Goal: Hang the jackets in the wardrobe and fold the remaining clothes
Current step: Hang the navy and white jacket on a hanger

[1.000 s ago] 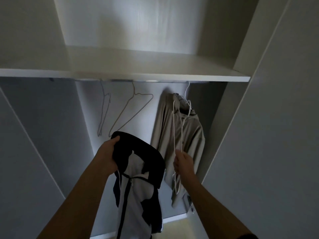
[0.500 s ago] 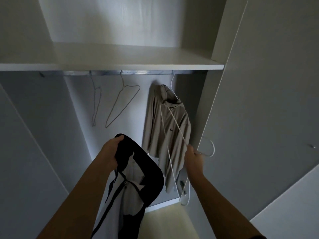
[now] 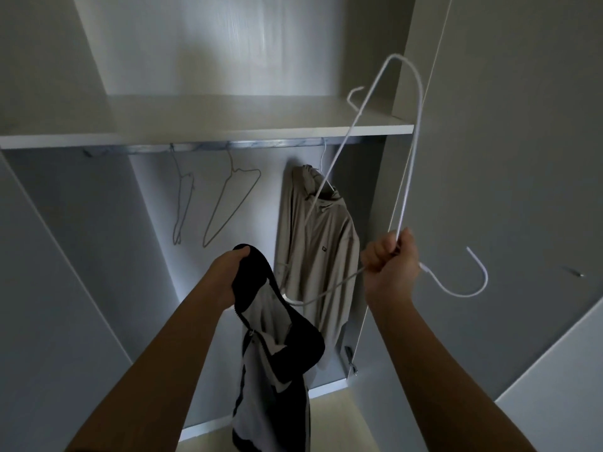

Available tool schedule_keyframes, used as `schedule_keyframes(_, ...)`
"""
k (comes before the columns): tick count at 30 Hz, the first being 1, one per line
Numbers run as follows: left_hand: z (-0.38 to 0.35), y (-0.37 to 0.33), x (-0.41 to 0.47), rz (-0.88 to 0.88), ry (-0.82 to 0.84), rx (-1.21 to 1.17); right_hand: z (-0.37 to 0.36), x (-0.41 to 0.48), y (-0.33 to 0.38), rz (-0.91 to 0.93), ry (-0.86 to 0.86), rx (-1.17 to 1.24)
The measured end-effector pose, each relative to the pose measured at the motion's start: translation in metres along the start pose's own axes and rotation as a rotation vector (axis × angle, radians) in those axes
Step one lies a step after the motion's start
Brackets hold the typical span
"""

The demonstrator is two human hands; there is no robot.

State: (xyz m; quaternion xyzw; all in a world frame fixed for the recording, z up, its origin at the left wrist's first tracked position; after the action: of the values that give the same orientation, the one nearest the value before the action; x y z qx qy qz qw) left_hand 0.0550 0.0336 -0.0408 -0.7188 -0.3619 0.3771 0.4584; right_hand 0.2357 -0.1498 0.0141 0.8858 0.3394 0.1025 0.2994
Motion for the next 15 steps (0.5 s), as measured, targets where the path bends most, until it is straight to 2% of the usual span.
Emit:
schedule_keyframes(8,-0.001,-0.027,0.005,-0.050,0.038,-0.003,-0.034,-0.016,0.016,0.102,0.157,0.106)
schedule_keyframes(12,-0.008,-0.043,0.005,-0.089,0.046,0.021,-0.028,-0.015,-0.020,0.063,0.102,-0.039)
schedule_keyframes(15,-0.012,-0.059,0.003,-0.122,0.061,0.027,-0.010,-0.012,-0.068,-0.032,0.023,-0.240)
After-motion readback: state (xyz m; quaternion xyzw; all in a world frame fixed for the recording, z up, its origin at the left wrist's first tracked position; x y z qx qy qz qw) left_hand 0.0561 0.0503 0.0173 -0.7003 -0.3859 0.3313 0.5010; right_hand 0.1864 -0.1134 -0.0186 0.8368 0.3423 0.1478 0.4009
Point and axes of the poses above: each hand's wrist, its own x-axis towards the middle knuckle, its own z-axis out of the back of the hand, y = z × x, the point moved 5 cm from there along x, towards the middle knuckle, and after that the axes turned 13 degrees about -z, right-handed, at the moved point
